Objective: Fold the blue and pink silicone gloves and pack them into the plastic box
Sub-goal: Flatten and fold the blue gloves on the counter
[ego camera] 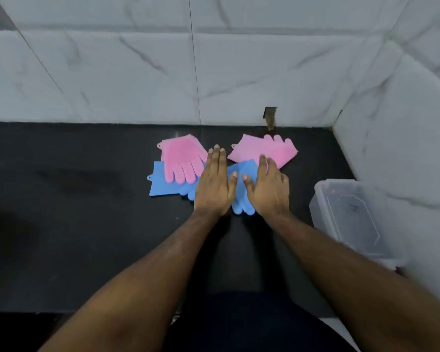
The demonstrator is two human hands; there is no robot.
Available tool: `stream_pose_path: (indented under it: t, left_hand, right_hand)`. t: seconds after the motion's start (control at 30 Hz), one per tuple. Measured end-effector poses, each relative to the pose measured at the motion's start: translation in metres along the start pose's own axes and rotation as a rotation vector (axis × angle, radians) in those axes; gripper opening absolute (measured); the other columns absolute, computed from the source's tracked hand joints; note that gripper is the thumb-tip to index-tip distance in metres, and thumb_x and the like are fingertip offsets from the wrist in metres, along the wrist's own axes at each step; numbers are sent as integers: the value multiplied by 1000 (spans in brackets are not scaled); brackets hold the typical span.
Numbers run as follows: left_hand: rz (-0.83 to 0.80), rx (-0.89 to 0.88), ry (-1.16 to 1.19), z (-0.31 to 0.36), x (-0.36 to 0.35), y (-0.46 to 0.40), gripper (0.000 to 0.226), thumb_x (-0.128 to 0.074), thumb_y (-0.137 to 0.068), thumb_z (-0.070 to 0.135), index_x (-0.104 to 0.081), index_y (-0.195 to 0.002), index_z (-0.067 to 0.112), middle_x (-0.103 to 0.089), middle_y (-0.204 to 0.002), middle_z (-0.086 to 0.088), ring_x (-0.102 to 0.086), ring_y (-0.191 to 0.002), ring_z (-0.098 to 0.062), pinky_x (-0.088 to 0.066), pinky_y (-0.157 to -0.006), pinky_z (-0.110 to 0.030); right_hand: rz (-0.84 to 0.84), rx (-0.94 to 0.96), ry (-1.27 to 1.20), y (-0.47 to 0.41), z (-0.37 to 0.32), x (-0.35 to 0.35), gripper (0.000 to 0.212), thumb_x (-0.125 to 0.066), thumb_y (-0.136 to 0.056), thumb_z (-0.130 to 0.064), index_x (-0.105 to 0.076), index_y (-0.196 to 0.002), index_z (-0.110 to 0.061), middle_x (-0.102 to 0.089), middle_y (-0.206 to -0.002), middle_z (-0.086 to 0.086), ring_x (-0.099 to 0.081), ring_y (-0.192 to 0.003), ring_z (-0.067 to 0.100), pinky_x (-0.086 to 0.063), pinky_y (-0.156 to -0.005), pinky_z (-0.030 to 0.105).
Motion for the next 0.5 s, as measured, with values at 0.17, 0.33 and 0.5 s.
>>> stream_pose_path:
  t: [0.17,0.33,0.5]
  left_hand:
    - [-275,89,158,-26,-39,23,65,-48,-105,18,-17,-161,3,-21,-169,-11,-18,-157,-23,-13,-125,-29]
    - [-495,-88,-45,-33,-71,40,63,-47,-106,24,-23,-161,4,-24,-168,-13,-17,-157,-27,-11,-127,-38]
    - [-557,-89,4,-31,-73,26,56,-58,-101,23,-43,-154,11,-31,-165,-14,-24,-154,-29,-17,-126,-38]
  right_hand:
    - [-216,-241,29,18,15,-32,71,-58,-97,-48,-32,-151,-9,-46,-142,16,-50,-125,31,-43,-99,42]
    - [-132,-316,-42,28,16,-27,65,-61,-97,-46,-41,-144,-7,-54,-131,15,-54,-119,31,-45,-96,43]
    - [-147,-612,-373,36,33,-37,51,-64,-94,-42,-57,-127,-3,-63,-126,18,-56,-120,38,-48,-98,46]
Point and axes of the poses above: each hand's wrist, its own y-axis away from the middle knuckle, its own x-axis out of the back of the hand, z = x × y, the point moved 9 cm from there along -y, towards the middle knuckle
